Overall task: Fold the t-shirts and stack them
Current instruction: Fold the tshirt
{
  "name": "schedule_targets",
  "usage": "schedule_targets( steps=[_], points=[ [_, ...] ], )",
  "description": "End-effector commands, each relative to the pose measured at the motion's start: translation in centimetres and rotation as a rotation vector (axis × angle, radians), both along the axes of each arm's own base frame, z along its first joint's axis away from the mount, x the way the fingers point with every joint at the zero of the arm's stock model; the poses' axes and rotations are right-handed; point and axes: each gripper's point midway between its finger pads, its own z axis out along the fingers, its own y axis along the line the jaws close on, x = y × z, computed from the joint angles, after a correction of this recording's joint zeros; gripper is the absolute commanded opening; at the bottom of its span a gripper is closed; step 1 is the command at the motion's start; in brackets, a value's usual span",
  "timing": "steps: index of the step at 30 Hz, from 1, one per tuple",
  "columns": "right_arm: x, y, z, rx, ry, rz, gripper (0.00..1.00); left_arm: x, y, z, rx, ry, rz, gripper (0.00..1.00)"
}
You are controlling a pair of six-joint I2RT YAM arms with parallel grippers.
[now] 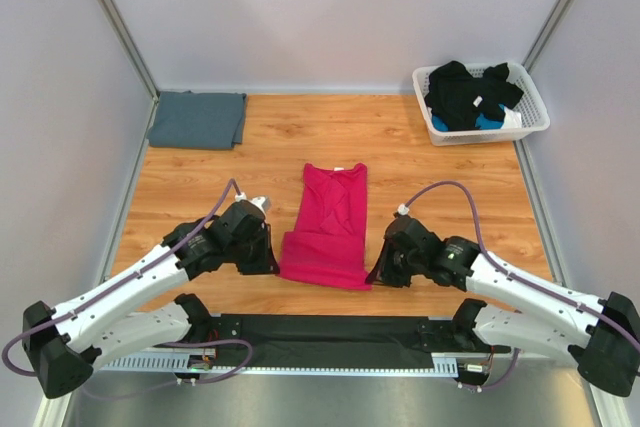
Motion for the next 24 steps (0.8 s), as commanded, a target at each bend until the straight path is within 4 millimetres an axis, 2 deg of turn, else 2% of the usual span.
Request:
schedule_targets(
  steps=[1,2,3,6,7,8,9,10,11,13,16,17,19,20,22,24],
  points=[
    [0.9,-2.4,1.6,-0.122,-0.014,-0.123,0.00,0.5,2.0,1.4,0.097,-0.026,0.041,0.00],
    [1.0,-2.9,1.9,-0.153,-0.014,-0.132,0.00,1.4,1.7,2.3,0.109,-0.055,0.047,0.00],
    [1.8,-2.5,3.4,-0.142,-0.044,-0.145,0.00,2.0,1.6,2.9,0.118,-0.077,0.040,0.00],
    [3.5,-3.4,4.7,-0.217,-0.104,-0.180,0.00,4.7,0.9,5.3,0.140,-0.149,0.045,0.00],
    [4.5,-3.2,6.2,-0.213,-0.144,-0.176,0.00,5.8,0.9,5.3,0.155,-0.144,0.064,0.00],
    [5.3,-3.4,6.7,-0.221,-0.157,-0.183,0.00,6.7,0.4,6.5,0.135,-0.163,0.069,0.00],
    [6.0,-3.4,6.6,-0.241,-0.157,-0.181,0.00,7.5,0.3,7.0,0.132,-0.182,0.064,0.00],
    [7.0,-3.3,7.8,-0.242,-0.192,-0.164,0.00,8.5,0.3,7.0,0.144,-0.180,0.081,0.00],
    [8.2,-3.5,7.8,-0.257,-0.196,-0.178,0.00,9.5,0.0,8.2,0.129,-0.209,0.089,0.00],
    [10.3,-4.0,9.0,-0.271,-0.231,-0.177,0.01,11.4,0.1,9.0,0.143,-0.228,0.113,0.00],
    [12.7,-4.0,9.4,-0.288,-0.250,-0.171,0.01,13.6,-0.2,9.3,0.138,-0.228,0.141,0.00],
    [14.4,-4.2,9.7,-0.297,-0.272,-0.171,0.01,14.4,-0.5,9.3,0.128,-0.236,0.149,0.00],
    [15.8,-4.3,9.8,-0.292,-0.277,-0.172,0.01,15.7,-0.8,8.7,0.128,-0.218,0.169,0.00],
    [17.2,-4.3,9.7,-0.290,-0.280,-0.169,0.00,16.8,-0.9,8.2,0.132,-0.211,0.187,0.00],
    [19.1,-4.4,9.6,-0.281,-0.290,-0.181,0.00,18.0,-1.0,7.9,0.126,-0.208,0.210,0.00],
    [20.5,-4.2,8.7,-0.294,-0.275,-0.163,0.01,19.1,-1.0,7.5,0.116,-0.197,0.241,0.00]
  ],
)
